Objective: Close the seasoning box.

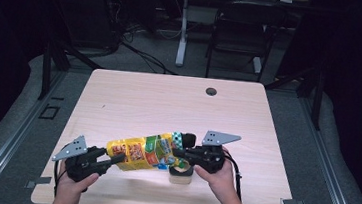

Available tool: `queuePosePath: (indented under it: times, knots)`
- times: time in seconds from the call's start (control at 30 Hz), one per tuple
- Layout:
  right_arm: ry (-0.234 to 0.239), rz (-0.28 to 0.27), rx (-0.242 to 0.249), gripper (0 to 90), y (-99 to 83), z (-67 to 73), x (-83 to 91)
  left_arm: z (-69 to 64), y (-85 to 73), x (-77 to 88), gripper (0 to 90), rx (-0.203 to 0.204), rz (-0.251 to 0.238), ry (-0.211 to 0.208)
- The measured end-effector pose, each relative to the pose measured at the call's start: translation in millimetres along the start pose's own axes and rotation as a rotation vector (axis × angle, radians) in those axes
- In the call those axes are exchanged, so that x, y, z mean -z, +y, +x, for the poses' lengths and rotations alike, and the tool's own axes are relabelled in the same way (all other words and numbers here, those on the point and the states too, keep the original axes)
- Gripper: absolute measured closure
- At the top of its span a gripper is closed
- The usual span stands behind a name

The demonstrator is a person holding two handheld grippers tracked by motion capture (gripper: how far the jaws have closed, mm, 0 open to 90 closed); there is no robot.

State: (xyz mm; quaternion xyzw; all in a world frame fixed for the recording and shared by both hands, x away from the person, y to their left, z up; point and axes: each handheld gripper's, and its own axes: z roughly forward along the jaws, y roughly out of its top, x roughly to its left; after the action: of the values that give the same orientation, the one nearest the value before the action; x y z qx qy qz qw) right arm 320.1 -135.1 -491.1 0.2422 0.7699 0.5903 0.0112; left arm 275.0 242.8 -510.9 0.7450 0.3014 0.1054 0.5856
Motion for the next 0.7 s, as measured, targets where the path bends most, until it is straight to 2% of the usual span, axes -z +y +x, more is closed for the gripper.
queuePosePath:
  times: [0.23, 0.43, 0.5, 0.57, 0.6, 0.63, 0.7]
  knots:
    - [-0.003, 0.003, 0.008, 90.0, 2.6, 0.0, -1.7, 1.0, -3.6, -0.5, 60.5, 0.015, 0.004, 0.016]
    - [-0.006, 0.013, 0.017, 90.0, 6.6, 1.1, -5.9, 5.3, -7.0, 0.8, 60.2, 0.023, 0.020, 0.005]
    - [-0.007, 0.017, 0.020, 90.0, 7.7, 1.1, -7.0, 5.3, -8.7, -0.3, 59.7, 0.030, 0.021, 0.019]
    - [-0.004, 0.018, 0.019, 90.0, 8.5, 1.1, -8.2, 7.1, -9.7, -0.5, 59.3, 0.032, 0.030, 0.006]
    - [-0.006, 0.022, 0.021, 90.0, 9.1, 1.0, -8.6, 7.2, -10.5, -1.0, 59.2, 0.035, 0.028, 0.017]
    - [-0.004, 0.023, 0.021, 90.0, 9.6, 1.0, -9.2, 8.8, -11.1, -0.8, 59.1, 0.035, 0.036, 0.004]
    - [0.000, 0.027, 0.024, 90.0, 10.6, 1.4, -10.1, 9.6, -12.8, -1.6, 59.0, 0.040, 0.037, 0.015]
